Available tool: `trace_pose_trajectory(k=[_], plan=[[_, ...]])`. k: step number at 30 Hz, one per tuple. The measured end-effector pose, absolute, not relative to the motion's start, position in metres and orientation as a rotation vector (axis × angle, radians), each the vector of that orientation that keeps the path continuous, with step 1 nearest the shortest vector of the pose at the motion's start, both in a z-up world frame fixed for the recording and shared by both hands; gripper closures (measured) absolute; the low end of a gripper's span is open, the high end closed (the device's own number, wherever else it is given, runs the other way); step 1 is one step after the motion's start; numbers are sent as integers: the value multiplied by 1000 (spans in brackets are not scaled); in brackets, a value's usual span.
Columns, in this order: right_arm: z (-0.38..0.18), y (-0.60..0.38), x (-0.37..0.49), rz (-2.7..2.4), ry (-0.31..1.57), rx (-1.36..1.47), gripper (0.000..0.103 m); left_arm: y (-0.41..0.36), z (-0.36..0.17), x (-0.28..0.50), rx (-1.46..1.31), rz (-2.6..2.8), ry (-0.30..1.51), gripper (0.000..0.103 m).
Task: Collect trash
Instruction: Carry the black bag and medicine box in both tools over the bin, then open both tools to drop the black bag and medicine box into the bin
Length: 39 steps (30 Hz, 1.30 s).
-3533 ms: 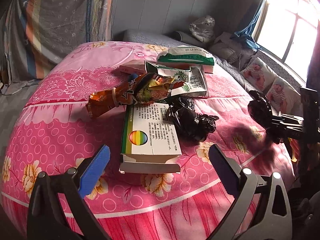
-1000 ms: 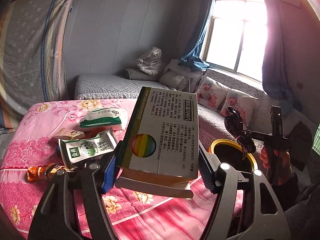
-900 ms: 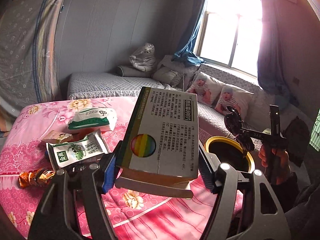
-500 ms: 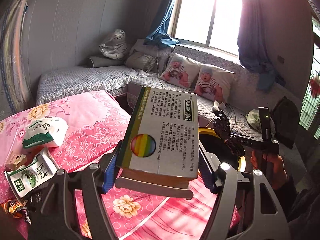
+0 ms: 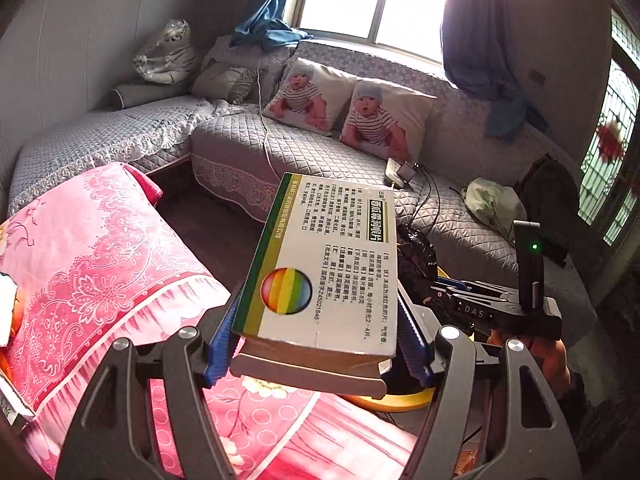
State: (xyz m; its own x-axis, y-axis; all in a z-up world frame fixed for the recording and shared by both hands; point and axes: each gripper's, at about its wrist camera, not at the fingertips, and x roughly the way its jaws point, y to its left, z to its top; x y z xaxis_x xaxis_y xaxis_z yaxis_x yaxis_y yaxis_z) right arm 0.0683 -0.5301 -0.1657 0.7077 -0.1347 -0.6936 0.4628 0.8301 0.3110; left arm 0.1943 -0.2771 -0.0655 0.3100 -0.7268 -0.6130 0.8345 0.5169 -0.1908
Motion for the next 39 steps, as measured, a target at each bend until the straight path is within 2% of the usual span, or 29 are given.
trace_pose_trajectory(k=[10,18,21,24,26,28,30,32,39], plan=[[-174,-542,60,-360,719,529,77,-349,-102,199,267,-1045,792,38],[-179,-553,55,-381,719,551,76,-370,-111,200,245,-1054,842,38],[-177,-556,51,-394,709,554,75,-372,-111,199,238,-1060,841,37],[-175,-558,46,-404,696,565,67,-372,-110,201,211,-1069,850,36],[-174,-561,43,-417,690,565,62,-368,-110,203,185,-1066,863,29],[-172,-562,41,-421,680,566,56,-365,-110,205,167,-1063,866,26],[-170,-563,39,-424,672,571,55,-361,-109,206,154,-1051,858,22],[-168,-564,38,-429,665,574,52,-352,-106,209,124,-1026,834,14],[-161,-558,38,-400,654,574,51,-297,-63,223,-21,-943,685,13]])
